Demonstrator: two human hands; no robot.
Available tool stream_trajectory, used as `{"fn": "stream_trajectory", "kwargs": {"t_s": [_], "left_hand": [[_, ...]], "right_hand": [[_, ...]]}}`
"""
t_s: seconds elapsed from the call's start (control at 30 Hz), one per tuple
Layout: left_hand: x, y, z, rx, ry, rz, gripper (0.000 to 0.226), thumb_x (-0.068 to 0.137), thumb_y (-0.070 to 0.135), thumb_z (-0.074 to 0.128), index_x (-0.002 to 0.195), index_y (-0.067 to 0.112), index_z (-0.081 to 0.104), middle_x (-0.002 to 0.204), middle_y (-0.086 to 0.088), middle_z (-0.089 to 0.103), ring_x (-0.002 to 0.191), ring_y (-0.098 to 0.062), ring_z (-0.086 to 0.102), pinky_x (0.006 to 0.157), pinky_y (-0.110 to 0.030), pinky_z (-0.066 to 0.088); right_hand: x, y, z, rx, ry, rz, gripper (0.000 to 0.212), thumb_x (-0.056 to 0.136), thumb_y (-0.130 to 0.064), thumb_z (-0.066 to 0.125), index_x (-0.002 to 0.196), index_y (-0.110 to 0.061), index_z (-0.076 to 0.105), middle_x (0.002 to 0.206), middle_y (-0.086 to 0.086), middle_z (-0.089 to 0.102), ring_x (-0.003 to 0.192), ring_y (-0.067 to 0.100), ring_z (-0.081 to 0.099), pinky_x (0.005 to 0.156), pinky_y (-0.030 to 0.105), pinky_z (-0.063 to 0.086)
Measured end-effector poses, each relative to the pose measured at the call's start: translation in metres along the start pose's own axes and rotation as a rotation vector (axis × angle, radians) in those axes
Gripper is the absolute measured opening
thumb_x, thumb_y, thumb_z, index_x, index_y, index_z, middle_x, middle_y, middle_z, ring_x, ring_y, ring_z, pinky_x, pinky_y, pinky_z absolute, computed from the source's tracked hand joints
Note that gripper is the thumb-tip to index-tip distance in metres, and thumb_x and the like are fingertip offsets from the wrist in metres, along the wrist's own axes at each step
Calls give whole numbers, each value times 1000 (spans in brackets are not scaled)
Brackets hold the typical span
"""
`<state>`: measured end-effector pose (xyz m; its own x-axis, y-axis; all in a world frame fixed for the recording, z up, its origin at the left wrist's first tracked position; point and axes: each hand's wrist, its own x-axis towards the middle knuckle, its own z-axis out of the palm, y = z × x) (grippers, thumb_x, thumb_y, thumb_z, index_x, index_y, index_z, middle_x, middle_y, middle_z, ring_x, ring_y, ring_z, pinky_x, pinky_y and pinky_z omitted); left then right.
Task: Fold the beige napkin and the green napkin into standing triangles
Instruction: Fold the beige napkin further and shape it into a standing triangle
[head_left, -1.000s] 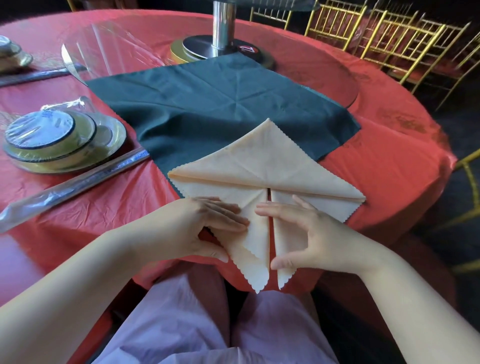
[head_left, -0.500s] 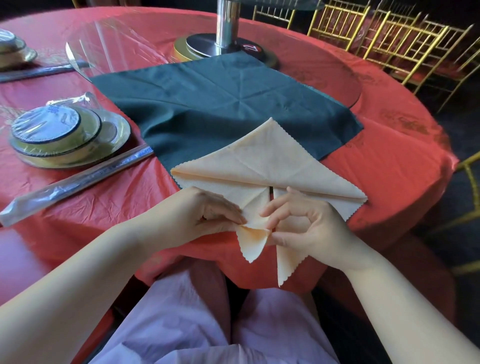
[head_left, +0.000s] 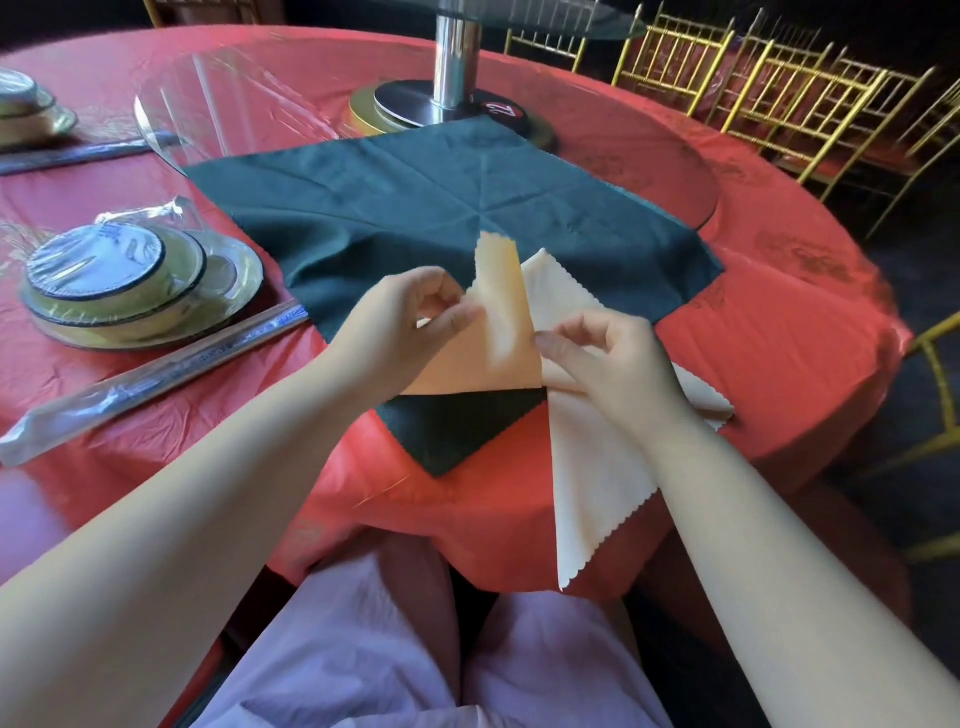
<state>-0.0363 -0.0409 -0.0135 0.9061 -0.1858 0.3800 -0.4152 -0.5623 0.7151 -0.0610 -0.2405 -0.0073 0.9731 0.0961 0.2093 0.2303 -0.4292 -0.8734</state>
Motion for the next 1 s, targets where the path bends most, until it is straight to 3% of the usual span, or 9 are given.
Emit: {"fn": "stream_trajectory", "kwargs": {"t_s": [0.17, 0.27, 0.37, 0.47, 0.53, 0.67, 0.77, 0.87, 1.0], "left_hand": [[15, -9, 0, 21, 38, -69, 16, 87, 29, 61, 77, 16, 58, 74, 7, 61, 72, -10, 57, 67, -20, 40], [22, -6, 0, 68, 7, -71, 23, 90, 34, 56, 74, 18, 52, 65, 9, 51, 62, -11, 47, 57, -14, 33], [21, -9, -5, 44, -79, -191, 32, 85, 46, 56, 101, 19, 55, 83, 5, 59, 74, -14, 54, 62, -25, 40], [1, -24, -16, 81, -161, -279, 51, 75, 45, 68, 116, 21, 49, 85, 8, 60, 74, -12, 55, 68, -28, 40], [-12, -35, -22, 132, -138, -297, 54, 72, 43, 72, 116, 22, 49, 82, 13, 57, 74, -10, 54, 70, -28, 39], [-21, -50, -20, 193, 34, -281, 33, 78, 35, 69, 105, 20, 57, 73, 15, 56, 71, -15, 54, 69, -30, 38], [-23, -53, -14, 227, 107, -285, 23, 78, 31, 70, 96, 21, 59, 68, 14, 56, 79, -22, 54, 75, -34, 41], [-23, -53, -11, 295, 132, -263, 21, 78, 32, 70, 92, 22, 59, 63, 15, 53, 83, -26, 55, 78, -37, 41], [-19, -43, -12, 502, 106, -272, 26, 81, 32, 67, 102, 20, 59, 83, 4, 63, 94, -29, 51, 83, -38, 37]], "right_hand": [[28, 0, 9, -103, -143, 18, 29, 75, -34, 74, 95, -17, 62, 87, -10, 64, 80, 0, 57, 75, 10, 43], [34, 6, 19, -109, -74, 33, 17, 82, -27, 70, 84, -11, 65, 81, 4, 68, 72, 9, 57, 70, 25, 45], [43, 17, 21, -259, 18, 110, 33, 87, -31, 62, 67, -6, 55, 62, 2, 51, 62, 15, 45, 58, 30, 34], [44, 27, 23, -501, 29, 183, 41, 88, -37, 53, 58, -17, 35, 58, -4, 40, 65, 21, 42, 60, 34, 33], [43, 31, 26, -606, 40, 189, 40, 90, -39, 47, 59, -18, 33, 63, -2, 43, 74, 26, 47, 66, 38, 39], [44, 27, 32, -769, 47, 178, 38, 94, -39, 40, 63, -18, 33, 81, 7, 55, 88, 33, 53, 74, 40, 39], [43, 25, 34, -925, 27, 159, 30, 97, -36, 35, 81, -14, 46, 103, 12, 60, 101, 34, 52, 85, 41, 36], [43, 26, 35, -987, 22, 169, 34, 98, -33, 31, 100, -8, 55, 112, 12, 59, 109, 33, 50, 90, 40, 34], [44, 28, 37, -1001, 36, 167, 35, 99, -31, 30, 104, -8, 55, 115, 13, 59, 111, 32, 50, 90, 40, 34]]}}
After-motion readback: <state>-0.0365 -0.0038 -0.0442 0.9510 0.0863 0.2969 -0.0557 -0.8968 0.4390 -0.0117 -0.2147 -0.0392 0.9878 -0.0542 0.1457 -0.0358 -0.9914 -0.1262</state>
